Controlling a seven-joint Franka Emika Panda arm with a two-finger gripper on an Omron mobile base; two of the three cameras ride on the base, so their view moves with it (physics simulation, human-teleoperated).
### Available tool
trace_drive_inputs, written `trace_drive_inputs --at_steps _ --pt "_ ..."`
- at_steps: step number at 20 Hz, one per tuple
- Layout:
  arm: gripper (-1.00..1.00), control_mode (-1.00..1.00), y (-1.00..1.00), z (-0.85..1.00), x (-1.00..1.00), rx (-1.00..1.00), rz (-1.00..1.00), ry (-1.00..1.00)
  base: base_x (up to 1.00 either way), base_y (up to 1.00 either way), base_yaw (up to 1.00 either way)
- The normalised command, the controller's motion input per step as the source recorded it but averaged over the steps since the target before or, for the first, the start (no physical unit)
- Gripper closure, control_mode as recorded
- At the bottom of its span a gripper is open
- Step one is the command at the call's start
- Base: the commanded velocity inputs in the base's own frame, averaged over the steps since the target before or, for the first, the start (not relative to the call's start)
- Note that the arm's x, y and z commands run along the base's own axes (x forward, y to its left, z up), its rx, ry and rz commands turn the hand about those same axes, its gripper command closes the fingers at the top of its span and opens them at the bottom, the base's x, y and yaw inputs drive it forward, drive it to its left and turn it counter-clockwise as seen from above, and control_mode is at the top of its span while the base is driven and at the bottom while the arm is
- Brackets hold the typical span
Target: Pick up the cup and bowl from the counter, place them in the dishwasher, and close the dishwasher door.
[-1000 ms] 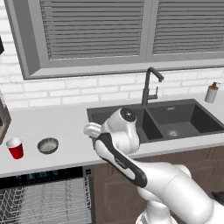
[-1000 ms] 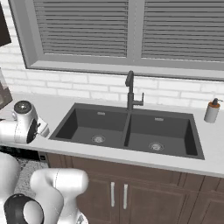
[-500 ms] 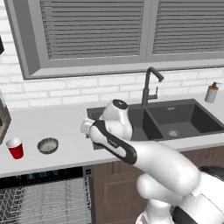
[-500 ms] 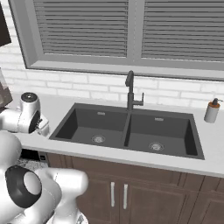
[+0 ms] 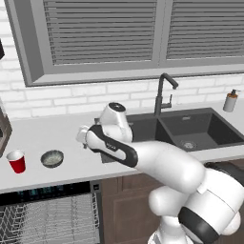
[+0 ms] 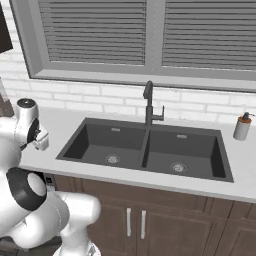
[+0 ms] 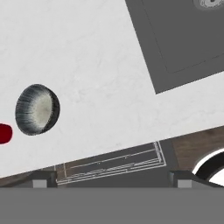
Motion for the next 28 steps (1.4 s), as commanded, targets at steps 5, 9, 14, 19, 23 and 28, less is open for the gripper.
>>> trace_drive_inputs --at_steps 5,9,14,19,23,28 --pt "-1.00 -1.00 0.23 0.00 0.10 0.00 0.00 0.02 0.00 0.00 0.00" --pt "-1.00 -1.00 0.11 -0.03 0.16 0.00 0.00 0.11 0.00 0.00 0.00" --pt "-1.00 -1.00 0.17 -0.11 0.36 -0.01 0.00 0.10 0.00 0.00 0.00" --pt "-1.00 -1.00 0.67 -0.27 0.35 -0.06 0.00 0.22 0.00 0.00 0.00" --pt "-1.00 -1.00 0.62 -0.11 0.26 -0.07 0.00 0.12 0.00 0.00 0.00" --pt "-1.00 -1.00 0.44 -0.01 0.50 -0.15 0.06 0.04 0.00 0.00 0.00"
